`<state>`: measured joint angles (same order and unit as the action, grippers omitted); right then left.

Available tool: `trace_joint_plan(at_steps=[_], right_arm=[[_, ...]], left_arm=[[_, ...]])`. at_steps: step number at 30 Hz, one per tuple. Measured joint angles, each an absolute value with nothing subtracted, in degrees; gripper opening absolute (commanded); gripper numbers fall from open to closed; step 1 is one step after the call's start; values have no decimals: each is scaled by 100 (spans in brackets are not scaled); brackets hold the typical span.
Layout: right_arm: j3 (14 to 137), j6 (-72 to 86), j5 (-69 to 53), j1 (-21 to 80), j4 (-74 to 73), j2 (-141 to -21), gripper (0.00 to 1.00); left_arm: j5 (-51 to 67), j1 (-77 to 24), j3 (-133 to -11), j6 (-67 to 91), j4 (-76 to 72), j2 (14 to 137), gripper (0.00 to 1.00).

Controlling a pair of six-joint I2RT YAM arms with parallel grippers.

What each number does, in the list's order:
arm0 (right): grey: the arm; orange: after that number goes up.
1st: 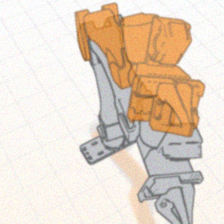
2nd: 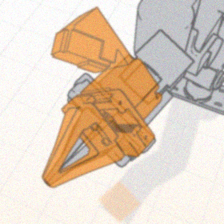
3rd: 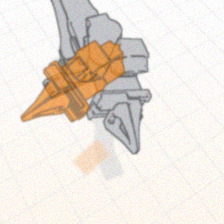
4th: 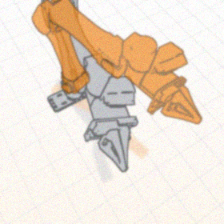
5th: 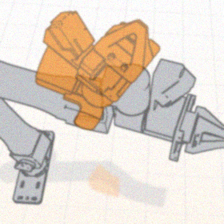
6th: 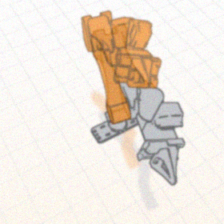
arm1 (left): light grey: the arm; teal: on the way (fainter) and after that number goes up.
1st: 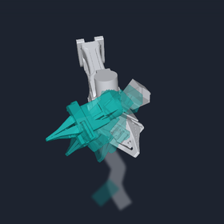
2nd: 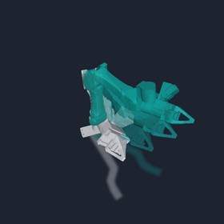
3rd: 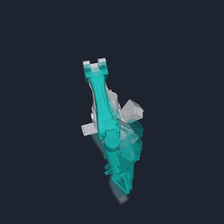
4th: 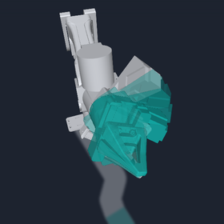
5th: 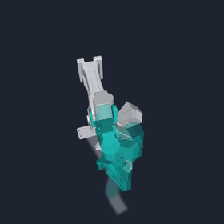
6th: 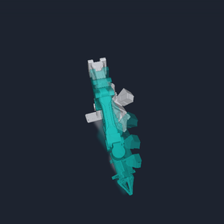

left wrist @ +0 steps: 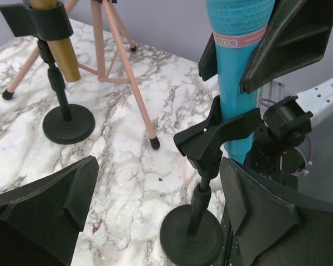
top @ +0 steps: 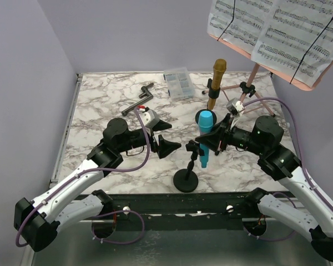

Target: Set up the instrument practice props

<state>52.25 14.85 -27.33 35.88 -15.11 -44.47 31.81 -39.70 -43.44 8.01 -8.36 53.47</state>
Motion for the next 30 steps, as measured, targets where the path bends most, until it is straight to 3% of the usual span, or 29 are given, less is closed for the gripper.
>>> trace_joint_plan(at_steps=[1,12,30], right_arm=[[5245,1487,-2604,3588,-1503,-4447,1],[6316,897,-910,3603,-1450,-4989,0],[6475,290,1181,3605,-987,-5629,1]], left_arm=[[3124,-3968,-4327,788,-878,5312,99],[2714,-3927,-4185,779,-1135,5142,99],[2718,-3839,-4169,849,-1264,5144,99]])
